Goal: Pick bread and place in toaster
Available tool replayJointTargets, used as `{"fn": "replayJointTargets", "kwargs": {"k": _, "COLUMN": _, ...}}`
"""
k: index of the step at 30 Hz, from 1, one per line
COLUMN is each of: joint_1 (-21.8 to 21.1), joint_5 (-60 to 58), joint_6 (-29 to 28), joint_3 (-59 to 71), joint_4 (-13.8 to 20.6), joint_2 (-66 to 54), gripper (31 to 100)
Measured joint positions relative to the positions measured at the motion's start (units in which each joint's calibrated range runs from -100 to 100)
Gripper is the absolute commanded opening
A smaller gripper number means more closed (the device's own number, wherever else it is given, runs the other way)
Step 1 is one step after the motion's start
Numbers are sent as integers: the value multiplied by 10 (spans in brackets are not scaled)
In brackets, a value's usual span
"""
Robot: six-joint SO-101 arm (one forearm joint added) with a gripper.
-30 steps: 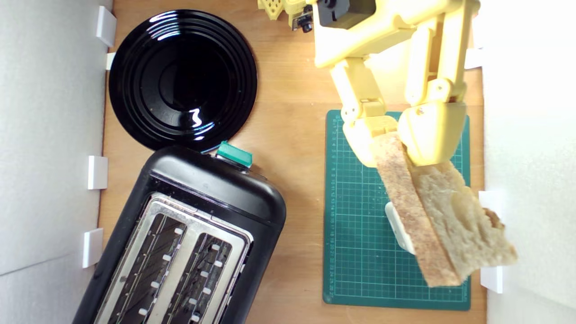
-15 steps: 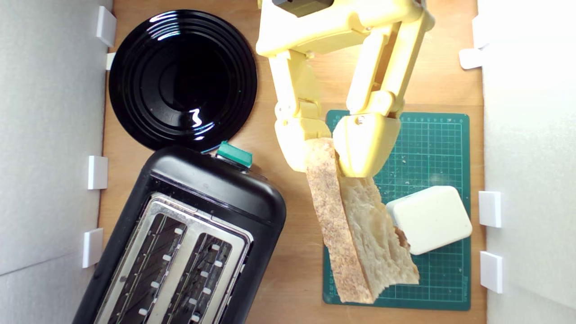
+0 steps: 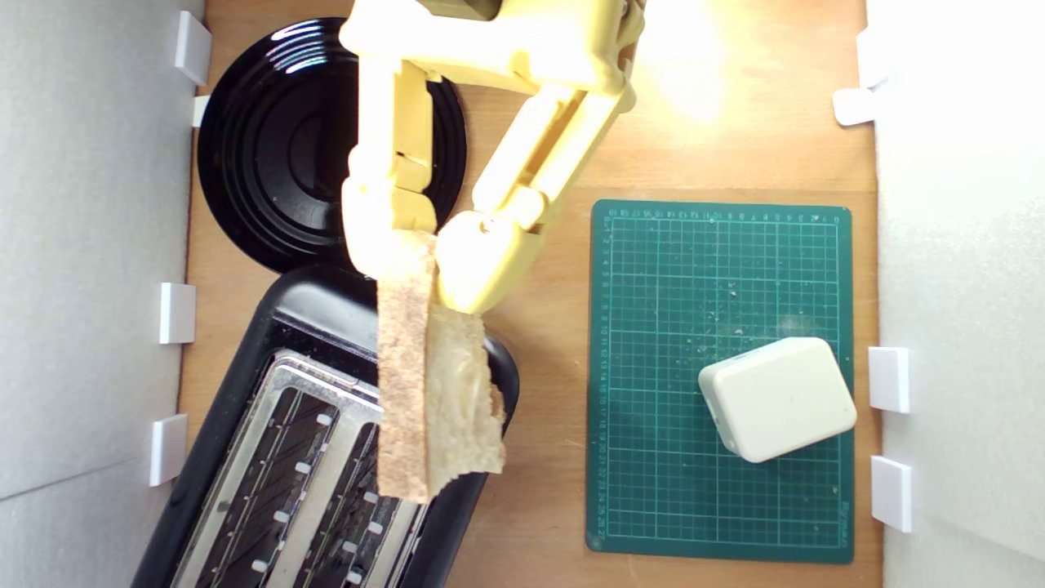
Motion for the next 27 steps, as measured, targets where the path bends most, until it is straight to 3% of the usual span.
{"fn": "replayJointTargets", "kwargs": {"k": 9, "joint_1": -2, "joint_5": 2, "joint_6": 29, "joint_3": -1, "joint_4": 96, "joint_2": 1, "gripper": 488}}
{"fn": "replayJointTargets", "kwargs": {"k": 16, "joint_1": -4, "joint_5": 5, "joint_6": 46, "joint_3": -1, "joint_4": 147, "joint_2": 1, "gripper": 488}}
{"fn": "replayJointTargets", "kwargs": {"k": 27, "joint_1": -3, "joint_5": 15, "joint_6": 63, "joint_3": -1, "joint_4": 179, "joint_2": 1, "gripper": 488}}
